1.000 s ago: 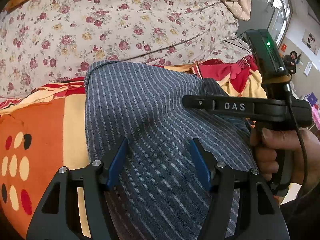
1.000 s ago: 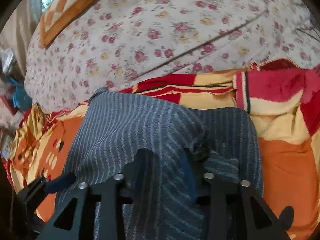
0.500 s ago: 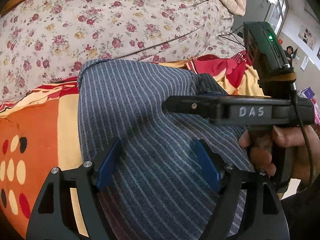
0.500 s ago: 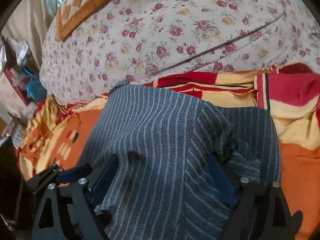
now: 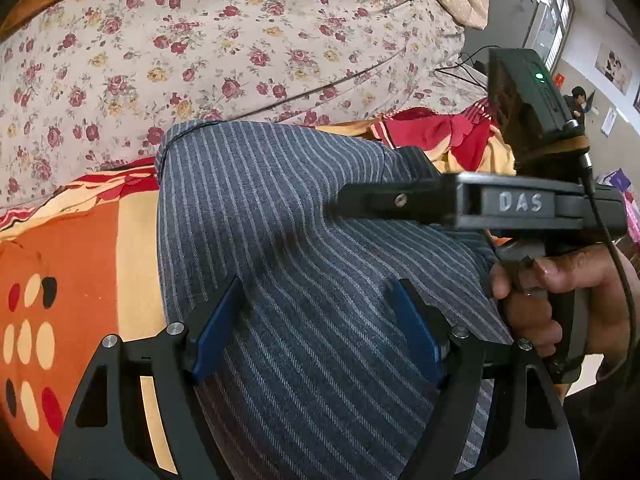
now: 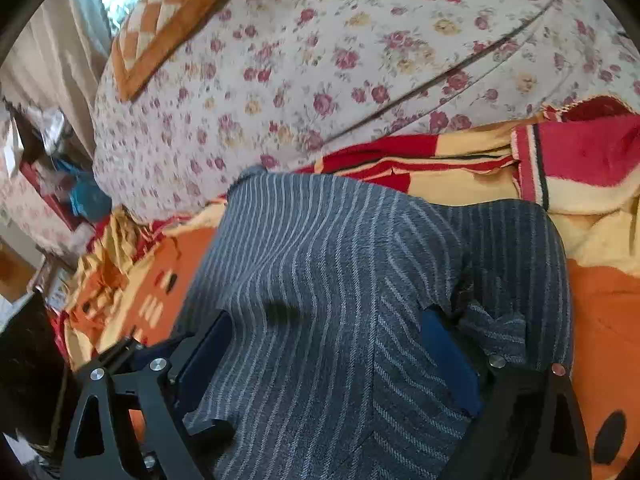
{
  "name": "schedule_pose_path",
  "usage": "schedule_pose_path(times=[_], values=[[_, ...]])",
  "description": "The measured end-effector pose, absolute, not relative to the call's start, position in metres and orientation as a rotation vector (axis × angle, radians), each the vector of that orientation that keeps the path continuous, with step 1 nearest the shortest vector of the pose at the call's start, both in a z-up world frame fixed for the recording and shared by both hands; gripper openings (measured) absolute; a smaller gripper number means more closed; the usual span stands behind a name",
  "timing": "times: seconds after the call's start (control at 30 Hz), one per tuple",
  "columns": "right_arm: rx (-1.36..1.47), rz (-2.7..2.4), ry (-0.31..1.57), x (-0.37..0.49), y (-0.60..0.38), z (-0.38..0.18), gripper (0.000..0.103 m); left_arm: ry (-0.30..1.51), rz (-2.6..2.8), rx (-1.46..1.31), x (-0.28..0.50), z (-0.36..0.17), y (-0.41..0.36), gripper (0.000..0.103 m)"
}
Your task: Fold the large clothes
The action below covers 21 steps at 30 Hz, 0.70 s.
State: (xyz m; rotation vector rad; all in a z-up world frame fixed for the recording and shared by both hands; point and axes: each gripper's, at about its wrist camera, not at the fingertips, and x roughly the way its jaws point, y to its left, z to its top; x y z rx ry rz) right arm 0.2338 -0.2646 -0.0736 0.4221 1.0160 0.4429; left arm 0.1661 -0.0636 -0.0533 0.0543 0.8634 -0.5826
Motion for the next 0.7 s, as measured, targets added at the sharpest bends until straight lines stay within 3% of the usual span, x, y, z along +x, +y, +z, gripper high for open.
schedule_pose_path(times=[0.13, 0.37, 0.7], values=[[0.467, 0.409, 0.985, 0.223, -0.281, -0.061, 0.087, 0.863, -0.586, 0.049, 0.167, -0.053, -0.062, 0.078], [0.592, 0.385, 0.795, 0.165, -0.352, -0.019, 0.087, 0.846, -0.564, -0.068, 0.172, -0.031, -0.034, 0.077], [0.847, 0.396, 0.909, 0.133, -0.406, -0.057, 0.087, 1.09, -0.49, -0.388, 0.188, -0.071, 0.01, 0.077]])
